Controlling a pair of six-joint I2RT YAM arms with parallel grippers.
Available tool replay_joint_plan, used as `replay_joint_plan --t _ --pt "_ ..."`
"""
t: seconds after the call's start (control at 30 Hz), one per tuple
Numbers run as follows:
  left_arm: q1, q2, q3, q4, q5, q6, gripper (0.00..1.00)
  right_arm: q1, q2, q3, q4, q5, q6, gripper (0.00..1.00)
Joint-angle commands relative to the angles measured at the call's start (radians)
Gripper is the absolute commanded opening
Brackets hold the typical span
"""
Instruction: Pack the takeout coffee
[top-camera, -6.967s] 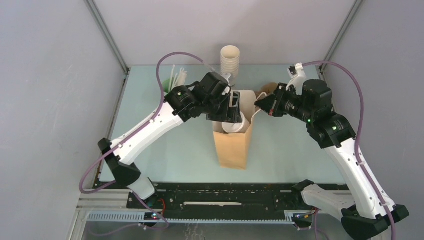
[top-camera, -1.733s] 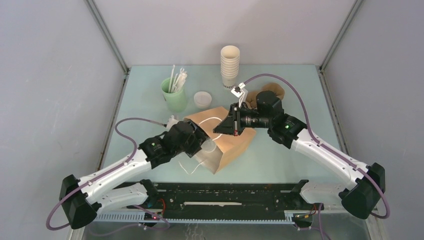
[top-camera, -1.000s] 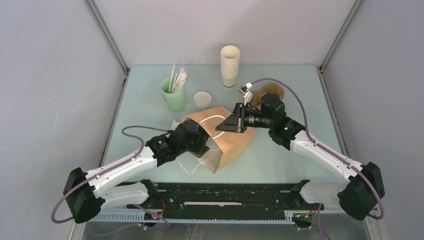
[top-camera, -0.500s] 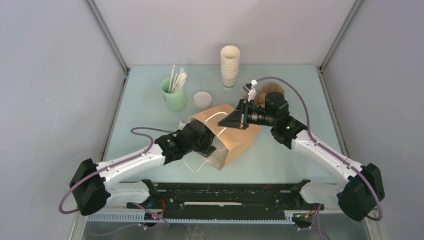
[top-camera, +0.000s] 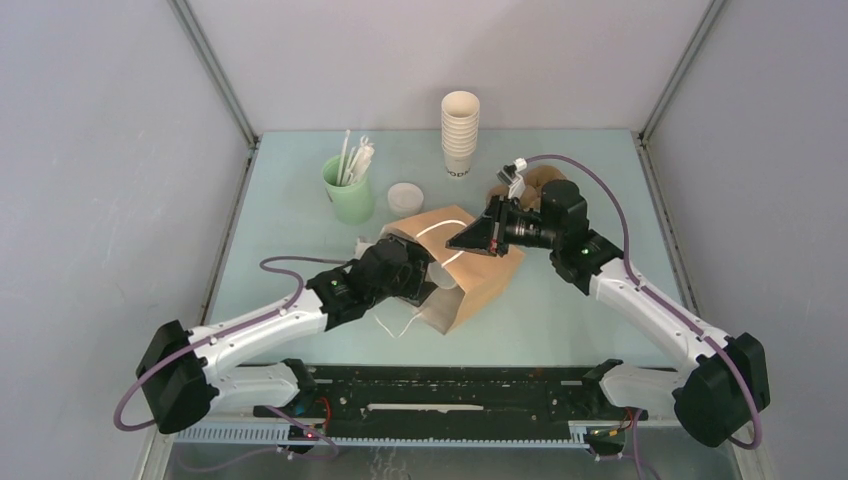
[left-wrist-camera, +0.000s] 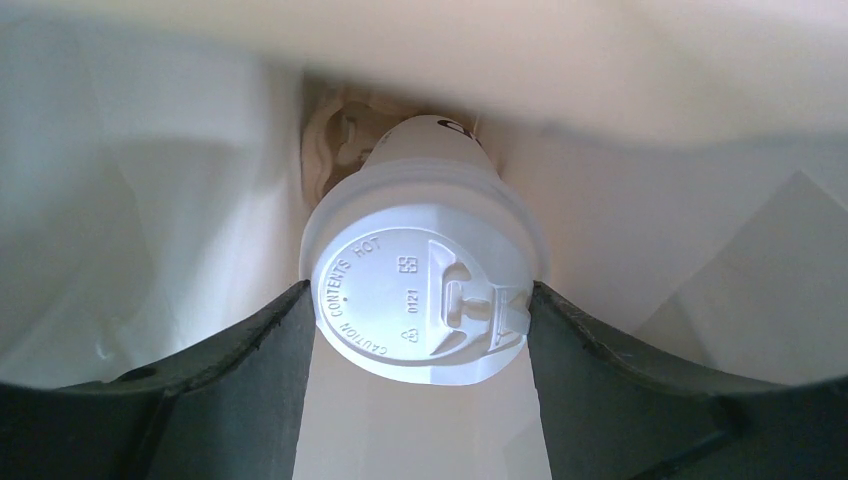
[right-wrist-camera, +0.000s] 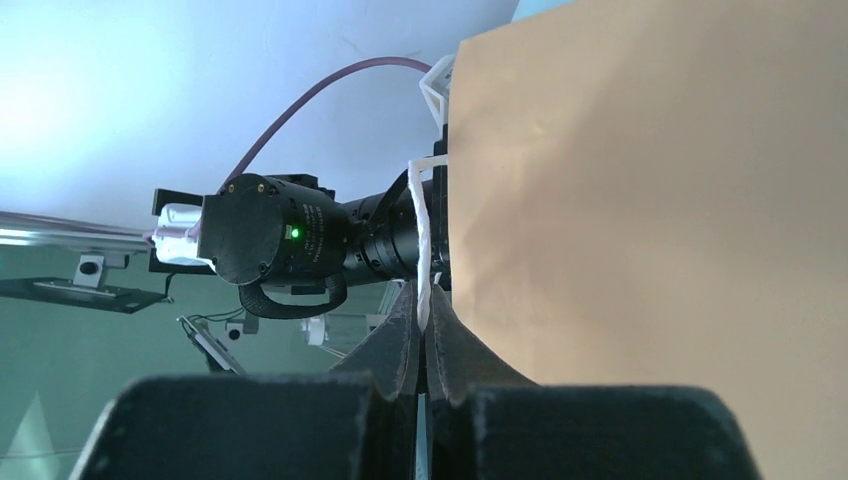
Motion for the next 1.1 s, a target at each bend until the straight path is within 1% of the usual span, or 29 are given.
replay_joint_plan --t 0.0,0.17,0.33,0.47,0.6,0.73,0.87,0.93,1.0,1.07 --pt "0.007 0.019 0.03 0.015 -0.001 -0.043 0.0 -0.025 -0.028 0.0 -0.021 -0.015 0.029 0.0" --pt "0.013 0.086 0.096 -0.035 0.034 -0.018 0.0 -0.083 -0.024 0.0 -0.044 -0.054 0.02 0.0" --pt "0.013 0.145 0.175 -0.073 0.031 0.03 0.0 -0.157 -0.009 0.0 -0.103 -0.109 0.024 0.0" --pt "0.013 0.152 0.226 -0.123 0.015 0.056 0.0 -0.193 -0.01 0.0 -0.125 -0.125 0.044 0.0" --pt "0.011 0.166 0.259 -0.119 0.023 0.055 0.0 -0.22 -0.013 0.0 -0.162 -0.118 0.031 0.0" --pt "0.011 0.2 0.313 -0.123 0.025 0.078 0.0 -0.235 -0.01 0.0 -0.142 -0.141 0.044 0.0" --pt "0.011 0.219 0.317 -0.12 0.034 0.038 0.0 -0.255 -0.019 0.0 -0.163 -0.145 0.039 0.0" --pt "0.014 0.23 0.339 -0.135 0.042 0.063 0.0 -0.265 -0.031 0.0 -0.179 -0.144 0.034 0.0" --pt "0.017 0.228 0.373 -0.195 0.039 0.1 0.0 -0.282 -0.044 0.003 -0.2 -0.138 0.021 0.0" --pt "0.024 0.222 0.402 -0.242 0.027 0.16 0.0 -0.292 -0.052 0.022 -0.26 -0.115 -0.019 0.0"
